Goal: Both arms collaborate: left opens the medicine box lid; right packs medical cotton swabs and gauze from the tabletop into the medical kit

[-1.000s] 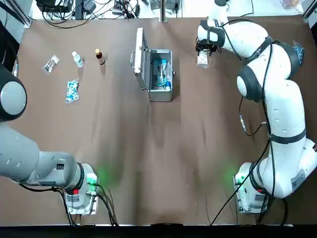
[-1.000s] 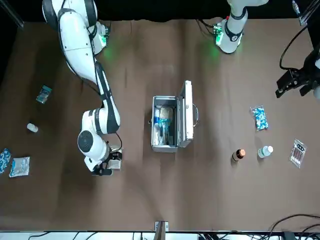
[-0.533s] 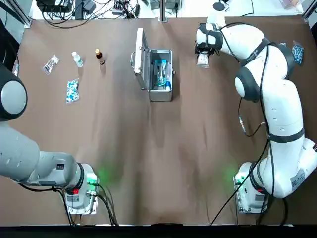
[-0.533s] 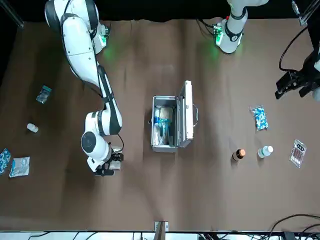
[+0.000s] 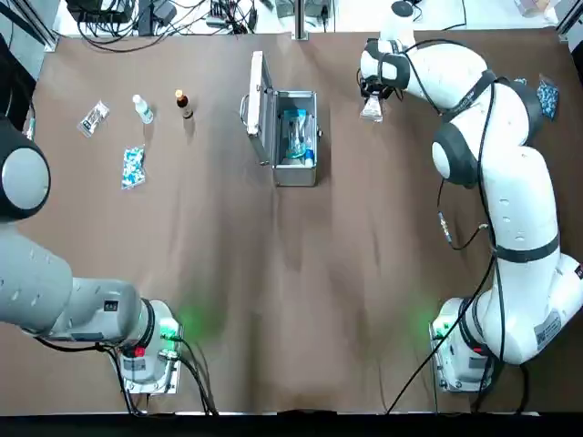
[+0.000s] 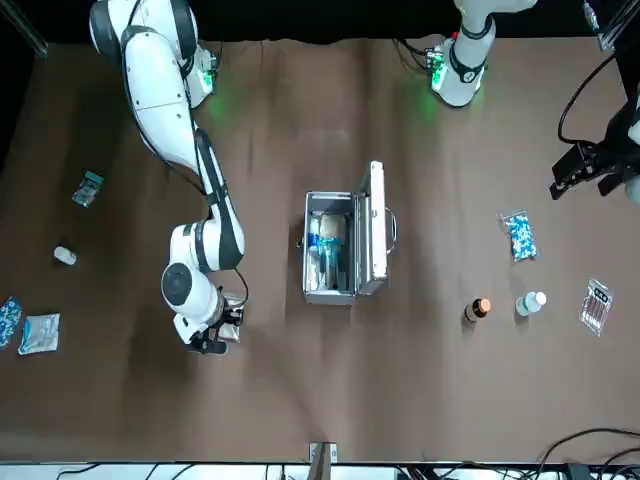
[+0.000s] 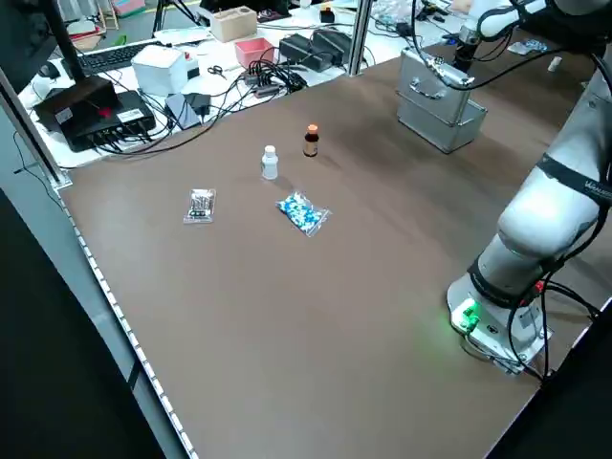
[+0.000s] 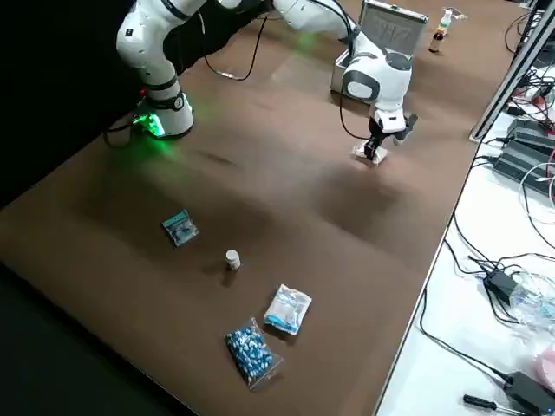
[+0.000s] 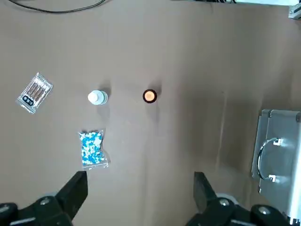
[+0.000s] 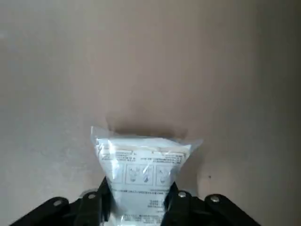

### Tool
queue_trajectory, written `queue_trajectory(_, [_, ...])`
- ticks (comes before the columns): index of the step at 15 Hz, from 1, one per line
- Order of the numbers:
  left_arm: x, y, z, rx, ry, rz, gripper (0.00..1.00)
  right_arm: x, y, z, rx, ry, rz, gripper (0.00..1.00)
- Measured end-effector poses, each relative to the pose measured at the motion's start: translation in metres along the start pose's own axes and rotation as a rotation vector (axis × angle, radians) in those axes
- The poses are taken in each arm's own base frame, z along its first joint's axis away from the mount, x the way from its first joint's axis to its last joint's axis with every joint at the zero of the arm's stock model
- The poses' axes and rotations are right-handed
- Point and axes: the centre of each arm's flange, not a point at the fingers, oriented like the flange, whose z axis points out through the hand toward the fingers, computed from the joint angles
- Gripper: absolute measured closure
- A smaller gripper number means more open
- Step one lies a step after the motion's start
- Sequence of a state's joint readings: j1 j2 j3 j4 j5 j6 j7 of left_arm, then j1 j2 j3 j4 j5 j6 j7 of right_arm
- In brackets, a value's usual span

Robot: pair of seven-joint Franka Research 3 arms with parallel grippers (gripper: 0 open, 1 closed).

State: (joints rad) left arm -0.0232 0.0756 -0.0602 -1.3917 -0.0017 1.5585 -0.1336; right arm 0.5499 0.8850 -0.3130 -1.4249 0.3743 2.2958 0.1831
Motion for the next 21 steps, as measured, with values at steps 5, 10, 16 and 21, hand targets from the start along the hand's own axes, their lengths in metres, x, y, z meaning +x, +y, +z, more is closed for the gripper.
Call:
queue_trajectory(5, [0.000, 0.000, 0.000, -0.001, 0.004, 0.000, 0.00, 0.002, -0.025, -0.033, 0.039, 0.023, 0.029, 0.58])
queue_trajectory(10, [0.001, 0.000, 0.000, -0.001, 0.005, 0.000, 0.00, -0.024, -0.086, -0.108, 0.095, -0.018, 0.054, 0.58])
queue_trajectory(16, [0.001, 0.000, 0.000, -0.001, 0.006, 0.000, 0.00, -0.078, -0.169, -0.141, 0.152, -0.059, 0.089, 0.60])
queue_trajectory(21, [0.001, 0.000, 0.000, -0.001, 0.006, 0.000, 0.00, -0.122, -0.222, -0.136, 0.166, -0.089, 0.070, 0.59])
